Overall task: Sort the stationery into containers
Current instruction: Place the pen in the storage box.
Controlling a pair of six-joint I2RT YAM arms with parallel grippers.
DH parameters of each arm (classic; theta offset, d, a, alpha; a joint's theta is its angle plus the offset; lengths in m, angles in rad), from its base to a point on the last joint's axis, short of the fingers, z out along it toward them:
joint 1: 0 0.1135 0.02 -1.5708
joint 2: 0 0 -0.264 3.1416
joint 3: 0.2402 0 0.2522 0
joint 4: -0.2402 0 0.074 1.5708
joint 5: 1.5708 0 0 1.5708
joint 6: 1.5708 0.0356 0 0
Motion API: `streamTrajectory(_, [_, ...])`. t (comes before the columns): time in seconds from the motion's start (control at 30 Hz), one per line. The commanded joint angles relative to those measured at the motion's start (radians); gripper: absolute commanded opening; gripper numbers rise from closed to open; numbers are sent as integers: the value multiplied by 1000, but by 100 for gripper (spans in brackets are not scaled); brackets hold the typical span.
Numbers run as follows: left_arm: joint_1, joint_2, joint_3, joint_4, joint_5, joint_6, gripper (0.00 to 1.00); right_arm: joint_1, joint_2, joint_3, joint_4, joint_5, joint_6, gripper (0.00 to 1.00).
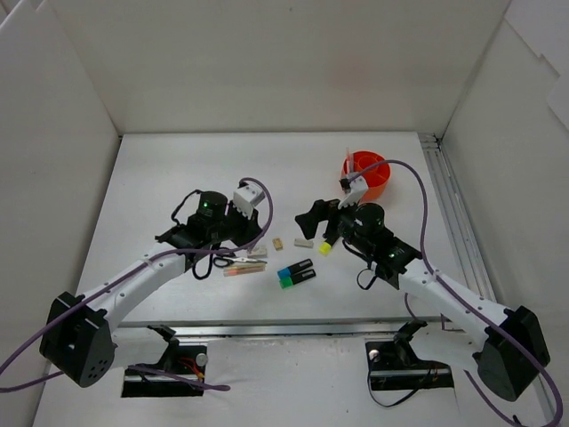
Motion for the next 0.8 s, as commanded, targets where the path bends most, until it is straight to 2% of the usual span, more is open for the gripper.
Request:
streamTrajectory(0.0, [-37, 5, 48, 120, 75, 89, 0, -11, 62, 53, 166, -51, 203, 98])
streamTrajectory(0.03, [-38, 14, 52, 125, 62, 84, 0, -11, 100, 56, 182, -68, 290, 98])
streamTrajectory(0.17, [-61, 31, 75, 152, 3, 61, 0, -11, 195, 64, 258, -127, 419, 98])
streamTrajectory(0.27, [-79, 49, 88, 154, -60, 52, 0, 2, 240, 67, 303, -141, 445, 98])
streamTrajectory(0.5, [-108, 95, 108, 151, -118, 27, 0, 48, 290, 91, 349, -63, 444, 97])
streamTrajectory(0.63, [-117, 109, 119, 157, -121, 9, 0, 84, 304, 101, 349, 42, 442, 91])
streamTrajectory(0.77, [-126, 108, 130, 171, -140, -10, 0, 100, 332, 102, 349, 90, 470, 79])
